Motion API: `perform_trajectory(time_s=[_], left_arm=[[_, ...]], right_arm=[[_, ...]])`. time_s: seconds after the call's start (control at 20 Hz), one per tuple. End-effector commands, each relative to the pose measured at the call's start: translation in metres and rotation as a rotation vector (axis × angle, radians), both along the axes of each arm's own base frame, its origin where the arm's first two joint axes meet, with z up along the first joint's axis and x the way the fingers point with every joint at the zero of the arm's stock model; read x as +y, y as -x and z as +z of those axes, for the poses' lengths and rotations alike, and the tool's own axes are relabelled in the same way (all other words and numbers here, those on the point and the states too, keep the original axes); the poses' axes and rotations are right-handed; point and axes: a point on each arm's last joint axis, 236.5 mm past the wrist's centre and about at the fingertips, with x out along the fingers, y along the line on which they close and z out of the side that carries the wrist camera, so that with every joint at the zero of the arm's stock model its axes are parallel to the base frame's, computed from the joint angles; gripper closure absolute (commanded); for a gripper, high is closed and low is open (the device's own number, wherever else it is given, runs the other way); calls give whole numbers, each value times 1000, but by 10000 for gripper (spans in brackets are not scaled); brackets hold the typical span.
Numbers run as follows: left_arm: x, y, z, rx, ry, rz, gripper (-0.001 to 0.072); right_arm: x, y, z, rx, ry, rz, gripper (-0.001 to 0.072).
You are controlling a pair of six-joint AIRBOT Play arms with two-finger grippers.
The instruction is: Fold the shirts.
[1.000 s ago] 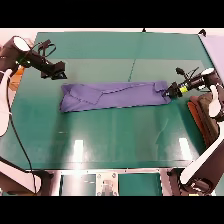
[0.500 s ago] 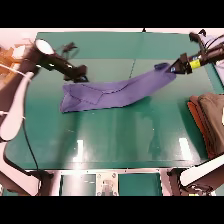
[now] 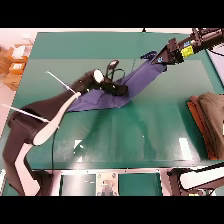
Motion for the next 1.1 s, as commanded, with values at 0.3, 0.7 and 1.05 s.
perform_trajectory(time_s=[0.3,0.7,1.05], left_arm=[[27,0,10,20,-86,-169,682],[315,-52,121,7,-505,104,683],[443,-42,176,-18,-500,365,683]], right_arm=[[7,-10,7,-42,-16,-32,694],[118,-30,-3,-141,-91,27,694],[340,-18,-123,-119,-270,86,694]])
